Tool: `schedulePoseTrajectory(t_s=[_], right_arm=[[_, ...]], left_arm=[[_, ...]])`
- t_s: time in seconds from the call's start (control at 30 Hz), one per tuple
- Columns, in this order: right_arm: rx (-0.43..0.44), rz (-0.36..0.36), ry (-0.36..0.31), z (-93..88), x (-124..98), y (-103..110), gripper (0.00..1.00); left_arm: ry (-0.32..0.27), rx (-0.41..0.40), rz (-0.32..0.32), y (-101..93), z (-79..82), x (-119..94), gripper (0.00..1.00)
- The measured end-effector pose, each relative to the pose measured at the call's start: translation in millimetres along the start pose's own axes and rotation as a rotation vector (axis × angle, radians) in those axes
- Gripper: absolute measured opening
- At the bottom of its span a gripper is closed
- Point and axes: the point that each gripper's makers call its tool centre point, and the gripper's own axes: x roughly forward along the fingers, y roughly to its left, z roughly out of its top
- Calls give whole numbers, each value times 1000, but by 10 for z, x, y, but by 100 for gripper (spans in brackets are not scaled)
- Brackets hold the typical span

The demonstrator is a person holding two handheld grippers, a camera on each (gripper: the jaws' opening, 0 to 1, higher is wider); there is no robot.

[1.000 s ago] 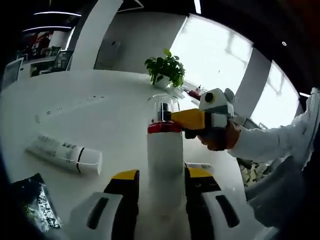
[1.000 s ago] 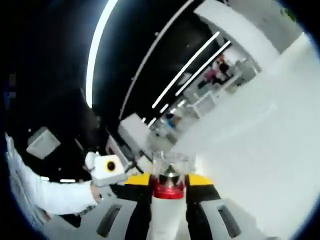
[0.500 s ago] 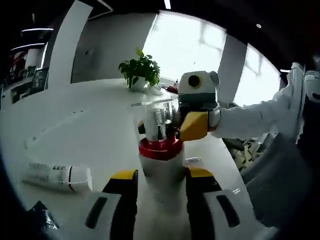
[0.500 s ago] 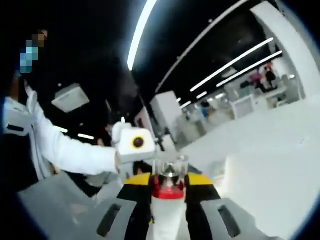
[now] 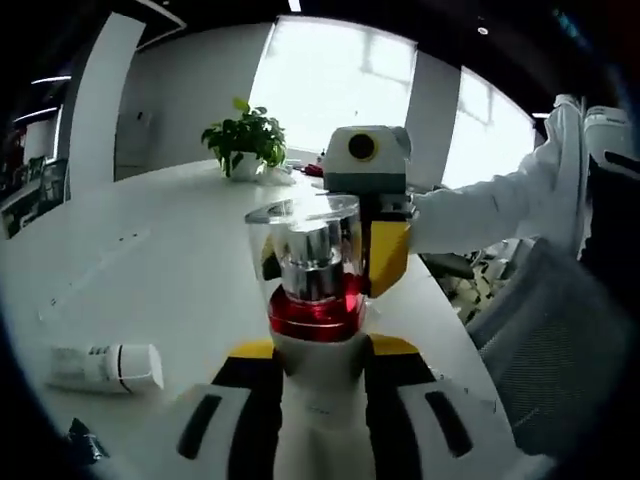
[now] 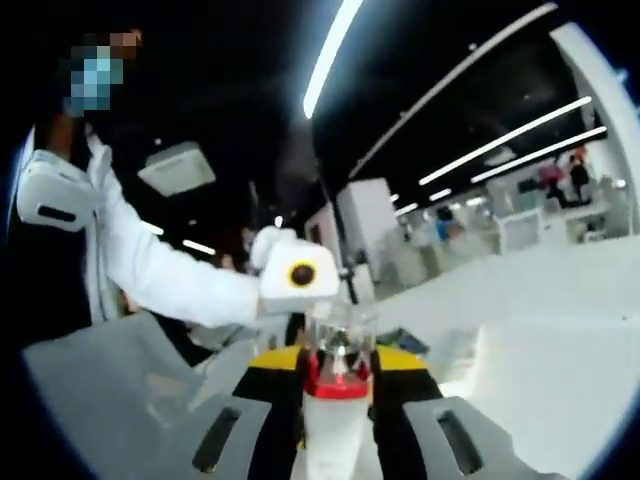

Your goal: Arrange the skincare products in the storage area until every visible bottle or jar stands upright without overlapping.

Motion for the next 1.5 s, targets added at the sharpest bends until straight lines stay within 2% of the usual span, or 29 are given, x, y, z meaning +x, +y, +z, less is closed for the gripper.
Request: schedulePoseTrajectory(t_s=[0.1, 0.23, 0.4, 0.47, 0.5, 0.53, 0.57, 0.6, 0.67, 0.7, 0.73, 0.77, 0.8, 0.83, 0.87, 0.9, 0.93, 1.0, 1.07, 1.23, 1.37, 1.47, 1.5], right_arm=[[27, -26, -2, 52, 6, -14, 24], [48, -86, 22, 70, 6, -43, 26], [53, -193, 85, 55, 2, -110, 30], [72, -270, 128, 11, -26, -171, 32], [49, -256, 104, 66, 2, -140, 30], [94, -324, 130, 44, -29, -204, 31], [73, -313, 125, 82, -6, -184, 32], [68, -352, 133, 103, -15, -221, 33], [59, -370, 160, 126, -1, -224, 35], [82, -420, 197, 118, -22, -262, 36], [74, -420, 200, 134, -11, -261, 38], [55, -449, 210, 173, 0, -287, 41], [52, -473, 239, 162, -5, -298, 43], [-1, -491, 255, 183, 15, -316, 45], [-4, -532, 287, 152, -4, -355, 43], [-39, -549, 346, 90, -9, -366, 42], [-65, -562, 355, 86, 2, -384, 40], [-50, -556, 340, 92, 79, -360, 35], [-36, -559, 340, 123, 109, -383, 37], [-47, -551, 388, 138, 120, -472, 35], [-95, -536, 426, 123, 78, -524, 25], [-80, -508, 409, 122, 60, -526, 24], [-78, -496, 409, 124, 55, -520, 24]], left_arm=[[6, 31, 84, 52, 23, 28, 27], [-12, 38, 150, 89, 45, 57, 27], [-7, 51, 287, 253, 59, 54, 27], [-4, 61, 342, 352, 66, 48, 27], [-1, 64, 370, 395, 77, 50, 27], [-4, 41, 381, 406, 78, 59, 27], [-7, 38, 392, 419, 86, 70, 27], [-10, 36, 410, 445, 95, 77, 27], [-15, 26, 453, 491, 116, 93, 27], [-18, 13, 480, 519, 123, 99, 27], [-25, 1, 496, 528, 131, 99, 27], [-35, -12, 530, 559, 140, 96, 27], [-40, -23, 546, 571, 142, 96, 27], [-50, -35, 572, 589, 148, 99, 27], [-51, -38, 579, 590, 147, 100, 27], [-52, -44, 599, 594, 150, 106, 27], [-53, -48, 614, 601, 152, 105, 27], [-61, -57, 644, 616, 158, 110, 27], [-69, -68, 672, 635, 163, 111, 27], [-87, -91, 711, 665, 167, 107, 27], [-86, -64, 700, 662, 182, 109, 28], [-78, -31, 668, 655, 194, 89, 28], [-69, 2, 646, 638, 201, 90, 28]])
